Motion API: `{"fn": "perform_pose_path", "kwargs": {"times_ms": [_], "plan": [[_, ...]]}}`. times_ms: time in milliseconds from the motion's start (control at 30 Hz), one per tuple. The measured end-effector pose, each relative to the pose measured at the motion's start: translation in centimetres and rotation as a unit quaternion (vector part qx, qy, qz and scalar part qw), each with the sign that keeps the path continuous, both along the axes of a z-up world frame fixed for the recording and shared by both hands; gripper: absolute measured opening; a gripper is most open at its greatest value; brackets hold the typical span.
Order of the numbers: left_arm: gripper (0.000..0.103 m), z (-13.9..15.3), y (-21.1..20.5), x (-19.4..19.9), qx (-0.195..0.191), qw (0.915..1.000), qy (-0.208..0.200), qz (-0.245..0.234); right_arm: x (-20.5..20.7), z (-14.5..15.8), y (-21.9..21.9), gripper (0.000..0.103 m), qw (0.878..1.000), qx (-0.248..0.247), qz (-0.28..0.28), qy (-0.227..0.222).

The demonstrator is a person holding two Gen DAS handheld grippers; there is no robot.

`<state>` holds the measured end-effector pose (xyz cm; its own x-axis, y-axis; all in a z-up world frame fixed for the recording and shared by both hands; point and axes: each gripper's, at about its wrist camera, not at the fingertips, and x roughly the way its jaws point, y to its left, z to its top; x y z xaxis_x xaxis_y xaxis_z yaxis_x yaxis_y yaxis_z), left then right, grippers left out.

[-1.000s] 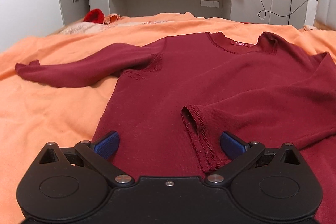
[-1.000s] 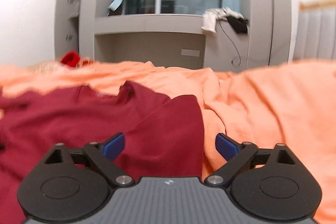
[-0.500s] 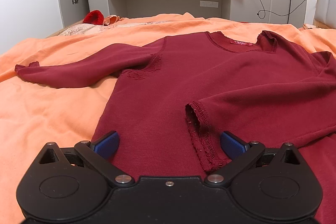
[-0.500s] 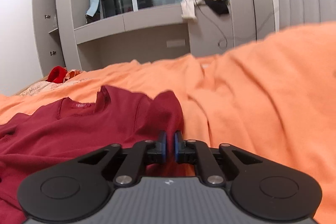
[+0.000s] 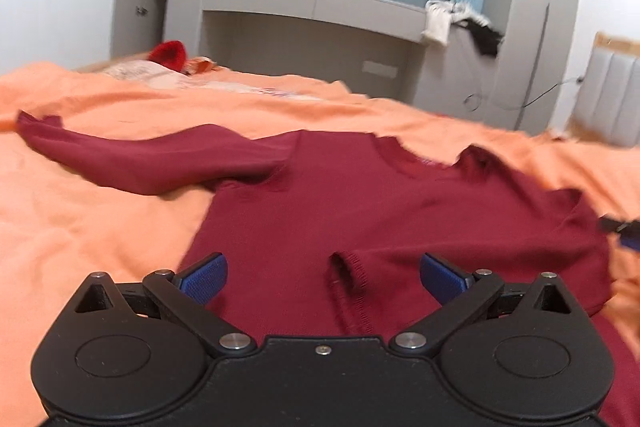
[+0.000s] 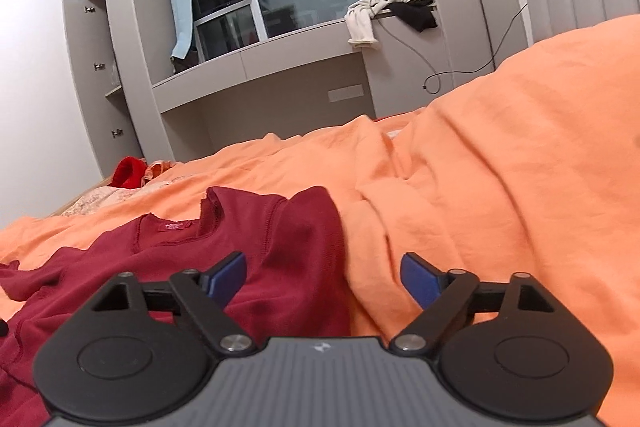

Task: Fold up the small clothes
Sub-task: 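Withdraw the right tool while moving the left tool to the folded cuff, then pinch the folded sleeve cuff with the left gripper, adjust it, release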

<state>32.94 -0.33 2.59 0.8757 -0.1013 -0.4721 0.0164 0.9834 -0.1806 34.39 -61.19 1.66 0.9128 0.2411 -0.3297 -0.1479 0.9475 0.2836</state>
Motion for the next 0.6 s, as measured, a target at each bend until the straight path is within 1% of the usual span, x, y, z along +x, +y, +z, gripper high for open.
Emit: {"fn": "perform_pose_path", "kwargs": {"times_ms": [67, 100, 133, 167, 200, 300, 367, 400, 433, 467, 600], "plan": [[0.083, -0.1, 0.1, 0.3, -0.018, 0.9997, 0.006, -0.014, 0.5, -0.3, 0.5, 0.103, 1.000, -0.003, 0.010, -0.009], [0.079, -0.2, 0.0, 0.5, -0.023, 0.9994, 0.012, -0.021, 0.7, -0.4, 0.8, 0.103, 1.000, -0.007, 0.014, -0.015], [0.071, -0.4, -0.2, 0.8, -0.025, 0.9991, 0.021, -0.025, 0.9, -0.5, 1.0, 0.103, 1.000, -0.013, 0.018, -0.018], [0.066, -0.6, -0.4, 1.1, -0.022, 0.9988, 0.033, -0.028, 1.2, -0.5, 1.2, 0.103, 0.999, -0.018, 0.021, -0.018], [0.064, -0.9, -0.5, 1.3, -0.017, 0.9986, 0.041, -0.029, 1.4, -0.5, 1.3, 0.103, 0.999, -0.020, 0.020, -0.019], [0.054, -1.5, -0.9, 1.7, -0.009, 0.9979, 0.055, -0.032, 1.8, -0.4, 1.3, 0.103, 0.999, -0.010, 0.015, -0.031], [0.032, -1.8, -1.2, 1.9, -0.010, 0.9972, 0.062, -0.040, 1.9, -0.3, 1.5, 0.103, 0.999, -0.013, 0.006, -0.039], [0.027, -1.8, -1.3, 2.0, -0.011, 0.9970, 0.064, -0.042, 1.9, -0.3, 1.6, 0.103, 0.999, -0.015, 0.006, -0.042], [0.012, -1.8, -1.4, 2.0, -0.012, 0.9970, 0.063, -0.043, 2.0, -0.4, 1.7, 0.103, 0.999, -0.018, 0.007, -0.043], [0.006, -1.8, -1.4, 1.9, -0.012, 0.9973, 0.059, -0.042, 2.1, -0.4, 1.9, 0.103, 0.999, -0.022, 0.007, -0.043], [0.004, -0.8, -1.0, 0.6, -0.019, 0.9987, 0.031, -0.037, 2.1, -0.3, 2.4, 0.103, 0.998, -0.031, 0.003, -0.049]]}}
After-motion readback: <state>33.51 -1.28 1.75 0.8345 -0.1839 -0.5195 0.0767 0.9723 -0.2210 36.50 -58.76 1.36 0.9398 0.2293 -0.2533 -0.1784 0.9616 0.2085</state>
